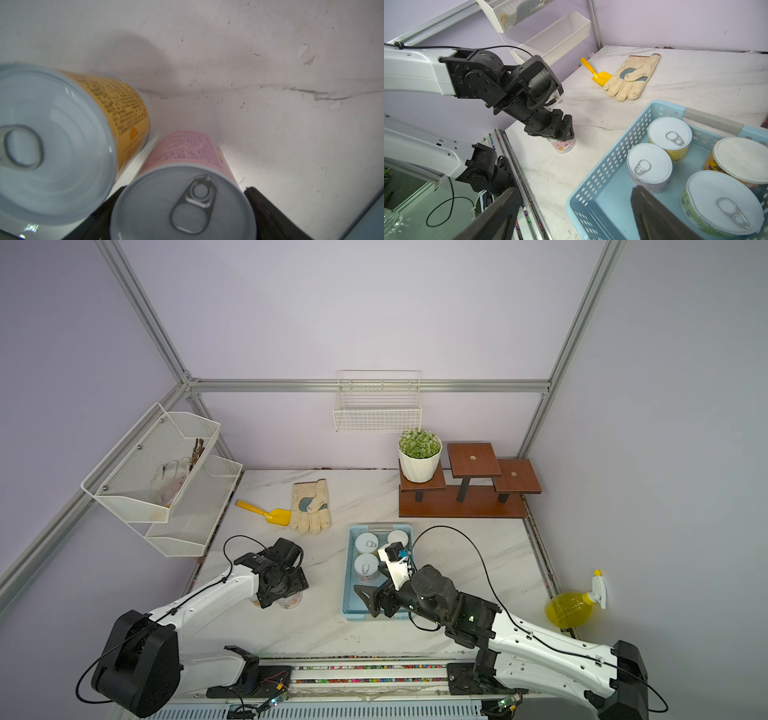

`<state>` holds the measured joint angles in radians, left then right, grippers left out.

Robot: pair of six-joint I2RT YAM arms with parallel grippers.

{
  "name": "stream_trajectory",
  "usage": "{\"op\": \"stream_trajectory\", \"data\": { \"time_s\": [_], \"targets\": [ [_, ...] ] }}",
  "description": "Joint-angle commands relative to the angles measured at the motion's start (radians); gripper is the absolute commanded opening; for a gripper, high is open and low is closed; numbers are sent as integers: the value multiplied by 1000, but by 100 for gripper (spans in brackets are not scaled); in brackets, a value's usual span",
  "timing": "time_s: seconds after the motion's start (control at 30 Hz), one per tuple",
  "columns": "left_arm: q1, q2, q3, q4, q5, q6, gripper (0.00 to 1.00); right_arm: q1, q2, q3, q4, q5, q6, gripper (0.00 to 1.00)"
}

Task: Put the canned food in the basket
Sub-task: Pick up the canned food from the center of the board.

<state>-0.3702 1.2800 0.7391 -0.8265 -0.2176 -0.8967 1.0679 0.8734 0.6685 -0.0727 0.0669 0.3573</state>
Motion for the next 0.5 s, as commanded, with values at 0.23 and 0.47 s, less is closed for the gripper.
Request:
{"op": "stream_trajectory", "data": {
  "time_s": [0.23, 0.47],
  "targets": [
    [28, -32, -13, 20, 6, 18, 81, 5, 23, 9, -18, 5, 2, 89],
    [35, -54, -24, 16, 12, 19, 72, 5, 36, 25, -39, 12, -4, 89]
  ]
}}
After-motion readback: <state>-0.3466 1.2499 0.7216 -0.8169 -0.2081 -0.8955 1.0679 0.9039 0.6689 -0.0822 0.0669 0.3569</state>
